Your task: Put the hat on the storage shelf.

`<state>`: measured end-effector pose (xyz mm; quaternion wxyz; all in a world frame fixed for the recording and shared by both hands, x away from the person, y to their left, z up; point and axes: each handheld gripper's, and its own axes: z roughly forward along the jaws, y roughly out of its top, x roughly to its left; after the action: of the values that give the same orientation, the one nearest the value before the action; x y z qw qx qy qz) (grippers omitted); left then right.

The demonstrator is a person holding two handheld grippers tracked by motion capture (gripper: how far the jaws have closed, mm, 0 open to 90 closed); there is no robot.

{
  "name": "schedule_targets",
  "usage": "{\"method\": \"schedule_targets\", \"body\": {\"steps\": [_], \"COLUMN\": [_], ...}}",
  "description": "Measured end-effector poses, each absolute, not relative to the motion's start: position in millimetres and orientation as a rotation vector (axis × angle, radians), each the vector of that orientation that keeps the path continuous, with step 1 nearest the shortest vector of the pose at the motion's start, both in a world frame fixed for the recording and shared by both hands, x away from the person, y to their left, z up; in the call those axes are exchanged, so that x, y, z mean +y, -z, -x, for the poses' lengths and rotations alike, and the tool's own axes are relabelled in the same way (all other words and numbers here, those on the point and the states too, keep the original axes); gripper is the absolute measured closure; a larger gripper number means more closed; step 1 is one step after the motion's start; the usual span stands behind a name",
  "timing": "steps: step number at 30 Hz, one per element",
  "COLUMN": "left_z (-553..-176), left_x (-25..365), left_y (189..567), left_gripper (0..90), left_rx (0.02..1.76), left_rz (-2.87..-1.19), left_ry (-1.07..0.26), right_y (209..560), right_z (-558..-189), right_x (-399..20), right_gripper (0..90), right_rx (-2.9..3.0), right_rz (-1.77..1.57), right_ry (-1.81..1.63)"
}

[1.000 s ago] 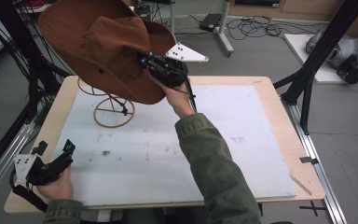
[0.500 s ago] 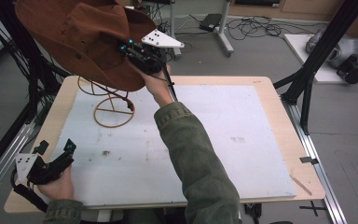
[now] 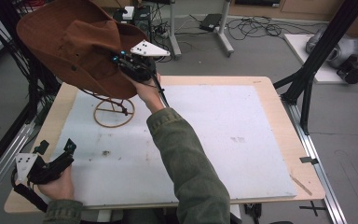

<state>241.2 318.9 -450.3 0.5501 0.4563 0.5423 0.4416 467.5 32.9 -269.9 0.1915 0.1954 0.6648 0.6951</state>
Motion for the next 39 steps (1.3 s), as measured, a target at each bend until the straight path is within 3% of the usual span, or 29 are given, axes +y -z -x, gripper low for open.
{"method": "schedule_targets", "body": {"steps": [21,29,33,39], "left_z": [-243.0,-243.2,-243.1,-242.9], "left_x": [317.5,316.9,316.6,316.6], "left_y": [450.8,450.9,450.8,450.7], "left_gripper": [10.2,10.2,10.2,10.2], "left_rx": [1.285,1.285,1.284,1.282], "left_rz": [-1.089,-1.087,-1.09,-1.088], "left_ry": [-1.04,-1.037,-1.038,-1.039], "right_y": [277.4,275.5,271.9,269.1], "right_z": [-469.7,-470.2,-468.4,-466.0], "right_x": [26.7,23.4,20.2,17.9], "right_gripper": [84.3,77.8,63.7,30.7], "right_rx": [1.895,1.917,1.934,1.95], "right_rz": [-0.623,-0.623,-0.6,-0.638], "right_ry": [-1.89,-1.897,-1.915,-1.962]}}
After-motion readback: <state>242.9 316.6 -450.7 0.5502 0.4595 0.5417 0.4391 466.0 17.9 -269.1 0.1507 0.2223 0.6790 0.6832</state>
